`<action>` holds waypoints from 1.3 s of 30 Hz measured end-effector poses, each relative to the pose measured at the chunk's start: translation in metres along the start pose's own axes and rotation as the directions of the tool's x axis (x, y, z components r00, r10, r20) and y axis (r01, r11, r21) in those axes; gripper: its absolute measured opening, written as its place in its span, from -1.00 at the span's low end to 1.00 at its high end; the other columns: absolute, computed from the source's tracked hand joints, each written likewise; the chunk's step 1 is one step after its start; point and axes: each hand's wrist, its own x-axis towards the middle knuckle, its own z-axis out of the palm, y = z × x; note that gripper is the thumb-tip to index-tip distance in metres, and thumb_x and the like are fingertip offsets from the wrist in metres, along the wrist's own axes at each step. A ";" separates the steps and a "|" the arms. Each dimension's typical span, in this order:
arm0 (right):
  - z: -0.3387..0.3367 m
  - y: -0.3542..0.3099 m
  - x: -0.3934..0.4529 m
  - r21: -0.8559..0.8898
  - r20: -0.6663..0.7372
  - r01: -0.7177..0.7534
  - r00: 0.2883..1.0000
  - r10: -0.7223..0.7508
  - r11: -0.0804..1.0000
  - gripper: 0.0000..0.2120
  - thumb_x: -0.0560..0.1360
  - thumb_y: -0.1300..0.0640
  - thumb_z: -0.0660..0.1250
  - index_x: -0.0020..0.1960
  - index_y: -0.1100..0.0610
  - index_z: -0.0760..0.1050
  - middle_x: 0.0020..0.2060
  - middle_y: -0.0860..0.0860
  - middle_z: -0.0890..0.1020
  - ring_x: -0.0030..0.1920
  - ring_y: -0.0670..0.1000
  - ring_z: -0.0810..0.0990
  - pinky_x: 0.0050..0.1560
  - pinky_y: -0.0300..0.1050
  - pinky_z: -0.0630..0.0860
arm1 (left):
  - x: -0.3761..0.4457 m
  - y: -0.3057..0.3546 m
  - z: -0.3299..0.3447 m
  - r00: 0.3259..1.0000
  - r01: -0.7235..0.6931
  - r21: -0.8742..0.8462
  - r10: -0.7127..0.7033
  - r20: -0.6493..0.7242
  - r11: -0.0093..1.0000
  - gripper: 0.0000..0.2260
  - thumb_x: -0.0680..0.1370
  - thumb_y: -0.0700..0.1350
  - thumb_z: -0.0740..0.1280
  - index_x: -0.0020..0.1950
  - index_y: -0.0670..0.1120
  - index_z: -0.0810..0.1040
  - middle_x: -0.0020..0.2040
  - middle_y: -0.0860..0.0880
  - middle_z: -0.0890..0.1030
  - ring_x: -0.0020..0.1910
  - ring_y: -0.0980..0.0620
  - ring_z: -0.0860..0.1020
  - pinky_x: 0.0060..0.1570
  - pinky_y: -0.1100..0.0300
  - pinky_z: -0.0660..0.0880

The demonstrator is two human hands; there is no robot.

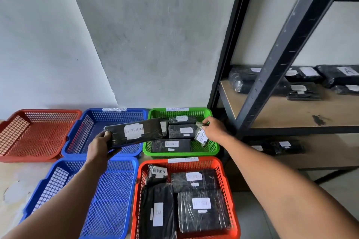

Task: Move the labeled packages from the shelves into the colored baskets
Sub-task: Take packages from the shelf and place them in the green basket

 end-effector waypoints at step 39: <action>0.069 0.027 0.032 -0.572 0.166 -0.042 0.972 0.166 0.819 -0.73 0.54 0.25 0.33 0.23 0.21 0.54 0.10 0.12 0.61 -0.03 0.09 0.59 -0.18 -0.14 0.48 | 0.100 -0.023 0.003 0.993 0.107 0.115 -0.112 0.043 0.988 -0.72 0.68 -0.10 0.23 0.37 -0.11 0.53 0.14 -0.18 0.59 0.06 -0.12 0.59 -0.10 -0.02 0.59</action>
